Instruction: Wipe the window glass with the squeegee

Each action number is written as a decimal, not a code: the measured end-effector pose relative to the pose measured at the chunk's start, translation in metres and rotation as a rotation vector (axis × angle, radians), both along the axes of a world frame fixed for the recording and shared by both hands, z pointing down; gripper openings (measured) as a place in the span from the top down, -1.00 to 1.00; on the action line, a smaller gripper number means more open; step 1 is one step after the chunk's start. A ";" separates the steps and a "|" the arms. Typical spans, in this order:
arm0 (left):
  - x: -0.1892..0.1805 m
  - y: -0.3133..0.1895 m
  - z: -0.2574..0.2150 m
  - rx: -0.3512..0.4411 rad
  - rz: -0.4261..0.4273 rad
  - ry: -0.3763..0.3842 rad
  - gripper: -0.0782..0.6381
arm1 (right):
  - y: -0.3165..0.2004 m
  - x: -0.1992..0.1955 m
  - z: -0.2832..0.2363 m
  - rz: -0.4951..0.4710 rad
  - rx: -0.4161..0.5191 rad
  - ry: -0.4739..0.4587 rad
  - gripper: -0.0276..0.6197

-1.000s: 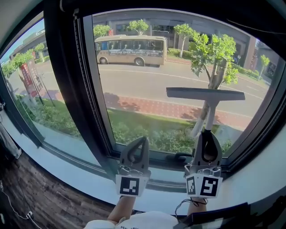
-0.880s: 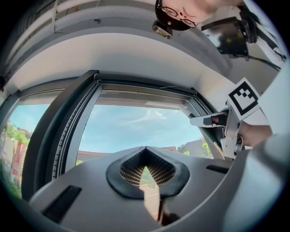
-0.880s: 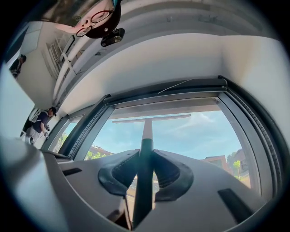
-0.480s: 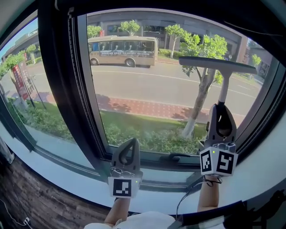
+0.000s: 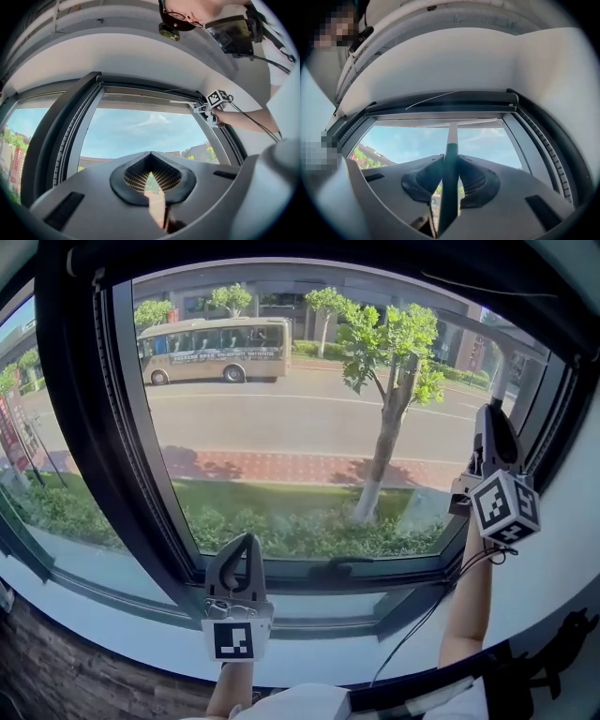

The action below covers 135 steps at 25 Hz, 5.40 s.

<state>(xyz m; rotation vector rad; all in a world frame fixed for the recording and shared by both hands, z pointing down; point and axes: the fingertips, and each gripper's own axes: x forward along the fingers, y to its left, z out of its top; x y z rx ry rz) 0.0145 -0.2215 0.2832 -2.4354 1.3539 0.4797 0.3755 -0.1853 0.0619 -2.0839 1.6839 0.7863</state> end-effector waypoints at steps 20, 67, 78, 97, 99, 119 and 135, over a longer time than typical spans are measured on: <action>0.007 -0.007 0.002 -0.005 0.008 -0.022 0.79 | -0.016 0.064 -0.008 -0.003 -0.058 -0.009 0.62; 0.003 0.003 0.010 -0.025 0.001 -0.023 0.79 | -0.002 0.059 0.188 -0.027 -0.221 -0.080 0.62; 0.002 0.006 0.013 -0.030 0.009 -0.035 0.79 | 0.009 0.056 0.240 -0.030 -0.279 -0.140 0.62; 0.001 0.007 0.015 -0.051 0.001 -0.039 0.79 | 0.026 0.049 0.328 -0.024 -0.404 -0.229 0.62; 0.001 0.007 0.015 -0.045 -0.001 -0.039 0.79 | 0.029 0.049 0.338 -0.026 -0.419 -0.244 0.62; 0.004 0.005 0.020 -0.059 0.000 -0.057 0.79 | 0.050 0.051 0.441 -0.035 -0.625 -0.370 0.62; 0.002 0.004 0.021 -0.060 0.001 -0.059 0.79 | 0.051 0.044 0.502 -0.056 -0.783 -0.403 0.62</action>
